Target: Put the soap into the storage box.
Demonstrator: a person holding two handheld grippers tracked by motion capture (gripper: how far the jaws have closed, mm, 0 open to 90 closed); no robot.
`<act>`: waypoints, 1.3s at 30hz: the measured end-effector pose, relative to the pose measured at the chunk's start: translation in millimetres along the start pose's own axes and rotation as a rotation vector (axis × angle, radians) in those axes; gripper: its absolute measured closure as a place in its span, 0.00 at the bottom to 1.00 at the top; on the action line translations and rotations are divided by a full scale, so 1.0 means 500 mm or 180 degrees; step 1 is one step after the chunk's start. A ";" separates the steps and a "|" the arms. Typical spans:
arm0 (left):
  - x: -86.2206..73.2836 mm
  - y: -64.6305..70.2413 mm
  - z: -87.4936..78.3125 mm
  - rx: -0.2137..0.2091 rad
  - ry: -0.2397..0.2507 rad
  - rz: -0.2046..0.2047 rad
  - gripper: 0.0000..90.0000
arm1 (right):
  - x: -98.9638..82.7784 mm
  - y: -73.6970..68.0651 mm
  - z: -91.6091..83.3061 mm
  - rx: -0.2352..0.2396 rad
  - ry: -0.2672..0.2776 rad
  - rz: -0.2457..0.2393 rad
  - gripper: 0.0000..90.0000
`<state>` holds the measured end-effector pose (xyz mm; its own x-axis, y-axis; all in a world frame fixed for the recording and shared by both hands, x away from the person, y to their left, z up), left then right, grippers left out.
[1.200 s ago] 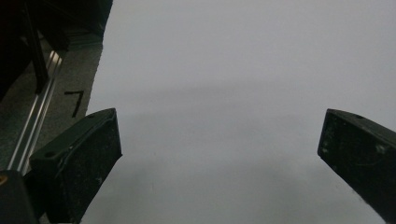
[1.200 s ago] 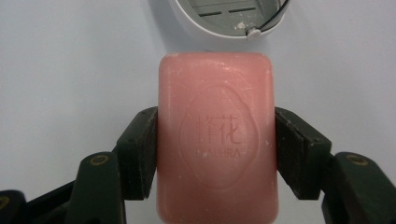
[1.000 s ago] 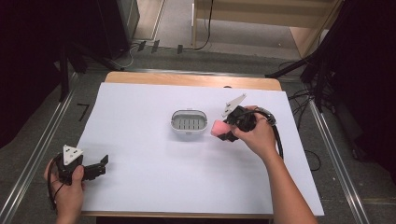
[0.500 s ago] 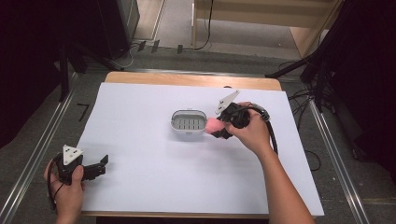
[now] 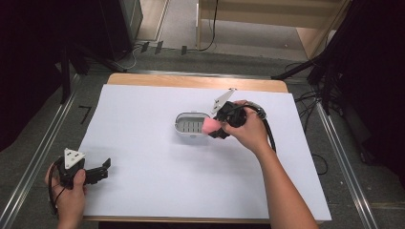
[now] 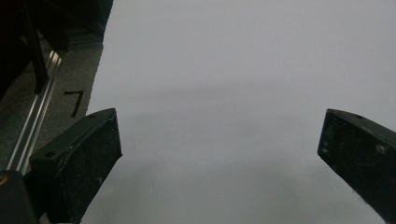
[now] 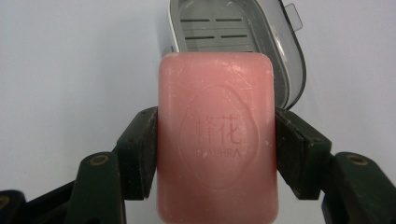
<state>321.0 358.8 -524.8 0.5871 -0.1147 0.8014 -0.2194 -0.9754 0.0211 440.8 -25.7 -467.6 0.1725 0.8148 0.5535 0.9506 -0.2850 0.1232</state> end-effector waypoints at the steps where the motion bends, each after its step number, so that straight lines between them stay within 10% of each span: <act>1: 0.000 0.000 0.000 -0.0001 -0.0001 0.0002 0.00 | 0.004 0.001 0.001 -0.0006 0.0008 -0.0021 0.43; 39: -0.001 0.000 0.001 -0.0028 -0.0024 -0.0023 0.00 | 0.101 0.015 0.079 0.0152 -0.0094 -0.0307 0.43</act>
<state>321.2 358.9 -525.4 0.5944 -0.1093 0.7967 -0.2221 -0.9745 0.0321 467.1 33.1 -471.5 0.0866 0.8520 0.5163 0.9743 -0.1807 0.1348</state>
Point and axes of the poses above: each handheld gripper's, and its own axes: z roughly forward along the jaws, x roughly out of its top, y roughly to its right, the point moved 10 cm from there along z, roughly forward along the jaws, and after that the axes turned 7 degrees about -x, right-handed, at the moved point
